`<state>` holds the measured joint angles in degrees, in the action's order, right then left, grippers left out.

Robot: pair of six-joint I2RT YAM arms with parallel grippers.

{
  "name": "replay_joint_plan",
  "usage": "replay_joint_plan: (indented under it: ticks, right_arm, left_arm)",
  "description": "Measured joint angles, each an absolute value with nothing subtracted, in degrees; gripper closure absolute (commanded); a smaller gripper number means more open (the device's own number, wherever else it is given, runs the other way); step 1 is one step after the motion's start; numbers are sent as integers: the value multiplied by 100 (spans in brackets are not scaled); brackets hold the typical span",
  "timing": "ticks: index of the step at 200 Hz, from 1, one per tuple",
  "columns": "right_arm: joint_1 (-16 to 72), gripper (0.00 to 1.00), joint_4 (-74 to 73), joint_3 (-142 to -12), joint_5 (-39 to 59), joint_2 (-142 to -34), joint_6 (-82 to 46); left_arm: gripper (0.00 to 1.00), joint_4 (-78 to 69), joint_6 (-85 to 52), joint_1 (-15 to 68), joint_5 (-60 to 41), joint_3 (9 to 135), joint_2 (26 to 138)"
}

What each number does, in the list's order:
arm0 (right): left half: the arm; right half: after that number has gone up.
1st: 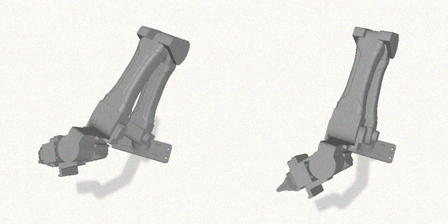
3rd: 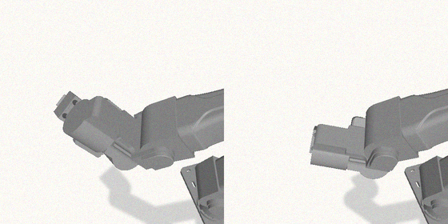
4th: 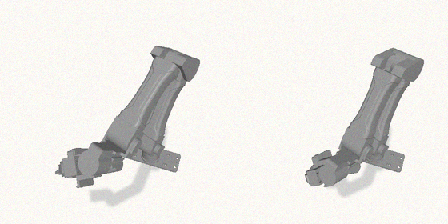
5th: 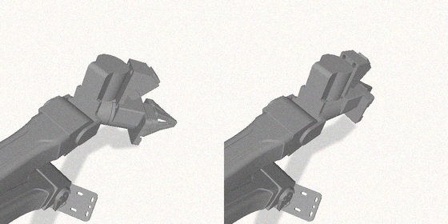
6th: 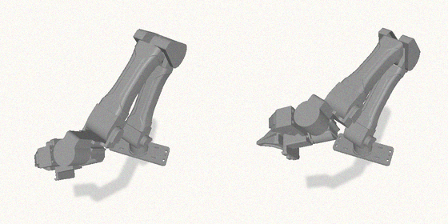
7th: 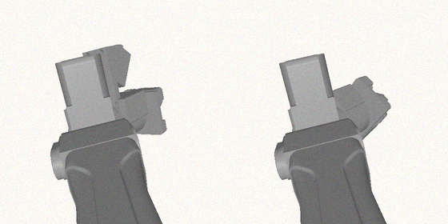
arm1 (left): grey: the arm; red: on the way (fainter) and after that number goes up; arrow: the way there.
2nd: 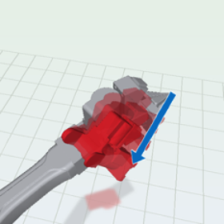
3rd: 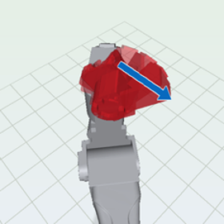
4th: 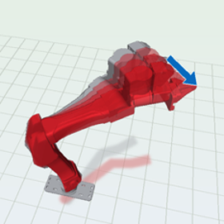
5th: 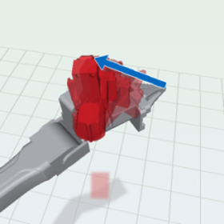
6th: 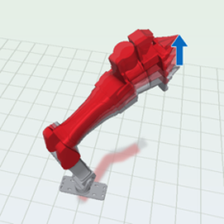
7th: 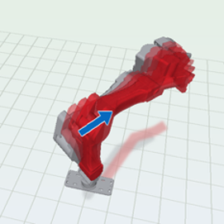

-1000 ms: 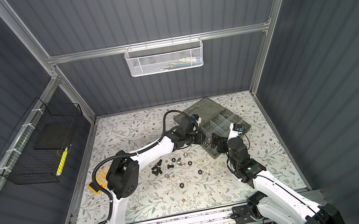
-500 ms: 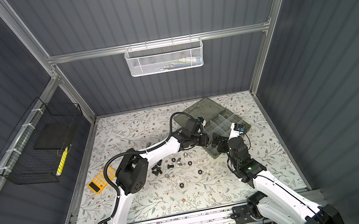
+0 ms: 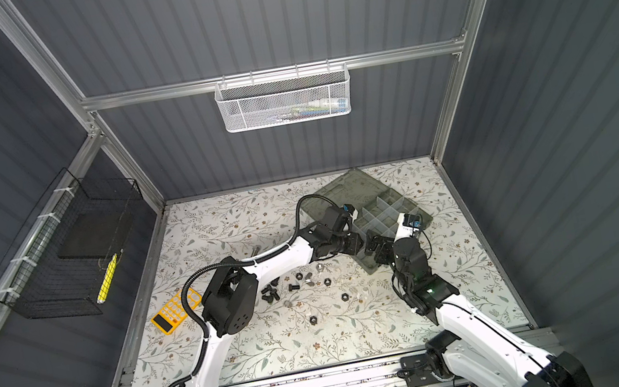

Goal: Sort the screws and nuts into containers

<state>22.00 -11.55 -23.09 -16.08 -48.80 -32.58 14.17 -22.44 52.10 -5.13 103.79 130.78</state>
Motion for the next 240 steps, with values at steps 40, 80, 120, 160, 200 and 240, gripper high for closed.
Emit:
replay_joint_plan:
  ticks: [40,80,120,160,200,240]
  right_arm:
    - [2200,1,-1155,-2309,-1588,-4880,-3258]
    - [2178,1,-1155,-2309,-1586,-4869,-3262]
    - [2174,1,-1155,-2283,-1581,-4866,-3262]
    - [2174,1,-1186,-2255,-1518,-4762,-3260]
    - [2174,1,-1269,-2250,-1271,-4772,-3253]
    - [2193,1,-1350,-2300,-864,-5363,-3192]
  left_arm:
    - [52,1466,-2139,5210,-379,10379,13072]
    - [36,1625,-1970,5210,-163,10300,12818]
    - [18,1802,-1774,5210,213,10101,12175]
    - [0,1898,-1651,5210,808,9673,11480]
    - [0,2141,-1647,5210,1868,9203,10868]
    - [0,2515,-1680,5210,2985,8746,10307]
